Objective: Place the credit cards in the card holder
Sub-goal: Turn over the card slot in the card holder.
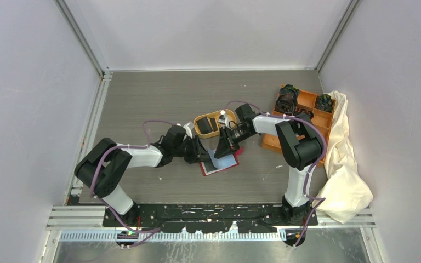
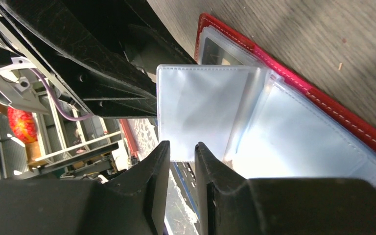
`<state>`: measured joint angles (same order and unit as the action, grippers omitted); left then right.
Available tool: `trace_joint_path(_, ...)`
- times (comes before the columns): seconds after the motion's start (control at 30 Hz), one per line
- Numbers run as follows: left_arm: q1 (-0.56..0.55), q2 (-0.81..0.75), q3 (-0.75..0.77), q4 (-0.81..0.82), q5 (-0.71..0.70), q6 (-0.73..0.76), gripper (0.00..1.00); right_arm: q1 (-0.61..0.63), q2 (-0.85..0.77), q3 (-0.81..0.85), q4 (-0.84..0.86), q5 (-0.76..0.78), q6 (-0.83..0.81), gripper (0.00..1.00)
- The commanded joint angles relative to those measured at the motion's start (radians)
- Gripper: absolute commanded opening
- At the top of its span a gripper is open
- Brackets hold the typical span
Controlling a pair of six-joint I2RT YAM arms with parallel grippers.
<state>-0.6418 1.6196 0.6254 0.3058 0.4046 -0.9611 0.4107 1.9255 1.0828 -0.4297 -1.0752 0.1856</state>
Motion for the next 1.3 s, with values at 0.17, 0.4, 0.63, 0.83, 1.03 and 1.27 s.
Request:
trace_joint_path(0.17,0.006,-0.011,0.005,0.038,0.015,0.018,0.37,0.01,-0.185,0.063,-0.211,0.096,-0.43,0.47)
trace_joint_path(0.4,0.009,-0.015,0.004,0.035,0.023,0.022,0.37,0.054,-0.49,-0.194,-0.041,0.22,-0.848,0.9)
trace_joint_path(0.63,0.01,-0.02,0.007,0.033,0.025,0.024,0.36,0.193,-0.531,-0.313,0.169,0.446,-0.935,0.98)
trace_joint_path(0.83,0.01,-0.027,0.008,0.027,0.025,0.024,0.36,0.276,-0.469,-0.317,0.269,0.591,-0.895,0.97)
trace_joint_path(1.03,0.011,-0.023,0.008,0.029,0.03,0.024,0.37,0.296,-0.442,-0.308,0.313,0.637,-0.838,0.94)
trace_joint_path(1.27,0.01,-0.018,0.008,0.03,0.03,0.024,0.37,0.296,-0.454,-0.296,0.317,0.671,-0.814,0.91)
